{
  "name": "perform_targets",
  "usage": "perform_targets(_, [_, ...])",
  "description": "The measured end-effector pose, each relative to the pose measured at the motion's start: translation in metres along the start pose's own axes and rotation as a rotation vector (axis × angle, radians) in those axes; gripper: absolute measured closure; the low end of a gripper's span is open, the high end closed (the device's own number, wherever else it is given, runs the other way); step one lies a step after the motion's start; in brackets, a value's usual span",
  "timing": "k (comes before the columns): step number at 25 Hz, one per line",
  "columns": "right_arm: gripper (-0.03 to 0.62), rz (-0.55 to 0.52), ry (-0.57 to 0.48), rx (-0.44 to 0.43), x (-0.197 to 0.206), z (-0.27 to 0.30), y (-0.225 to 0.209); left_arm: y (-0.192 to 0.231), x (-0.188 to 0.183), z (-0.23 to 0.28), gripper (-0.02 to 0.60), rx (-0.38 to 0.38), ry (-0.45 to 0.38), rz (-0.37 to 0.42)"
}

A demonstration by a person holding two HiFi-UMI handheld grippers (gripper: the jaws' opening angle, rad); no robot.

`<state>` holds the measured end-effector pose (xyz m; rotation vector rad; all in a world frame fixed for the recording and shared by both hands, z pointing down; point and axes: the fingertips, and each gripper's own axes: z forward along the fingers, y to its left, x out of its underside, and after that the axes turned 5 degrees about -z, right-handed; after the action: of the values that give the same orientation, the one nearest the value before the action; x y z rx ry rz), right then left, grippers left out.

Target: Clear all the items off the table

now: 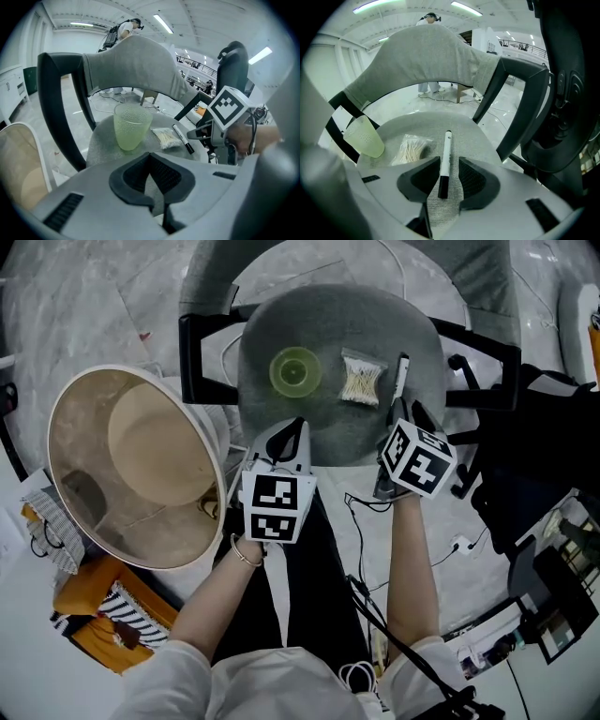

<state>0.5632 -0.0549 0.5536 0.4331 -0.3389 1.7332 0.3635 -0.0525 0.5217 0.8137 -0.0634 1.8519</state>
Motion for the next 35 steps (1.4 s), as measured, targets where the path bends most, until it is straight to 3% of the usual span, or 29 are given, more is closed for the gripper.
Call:
perform_targets(7, [0.48,-0.075,-0.06,0.003,-0.013,-0.037,0.019,0.016,-0.015,-0.036,0.574,-0.036,-0.04,-0.006])
perform_targets(11, [0.489,-0.166,-0.077,-0.023,-0.015,-0.094,0.059,0.019,-0.025,-0.1,0.574,-0.042,-0.051,-0.045])
perform_targets(16, [0.501,-0.305,-0.205,-0.16,-0.059,-0.159,0.159,0.057,-0.061,-0.181,0.574,-0.099,-0.174,-0.108])
perform_targets(23, [0.567,-0.489,-0.426,-0.375,-0.086,-0.291,0.313,0.127,-0.068,-0.349,0.574,-0.273,-0.346,-0.283])
perform_targets(28, [0.568,-0.578,-0.604,-0.51,-0.087,-0.388,0.416,0.18,-0.055,-0.487,0.574,-0.439,-0.503,-0.269])
perform_targets(35, [0.568,-0.555,-0.736,-0.589,-0.091,-0.498,0.49,0.201,-0.052,-0.636,0.574,-0.52,-0.672,-0.238])
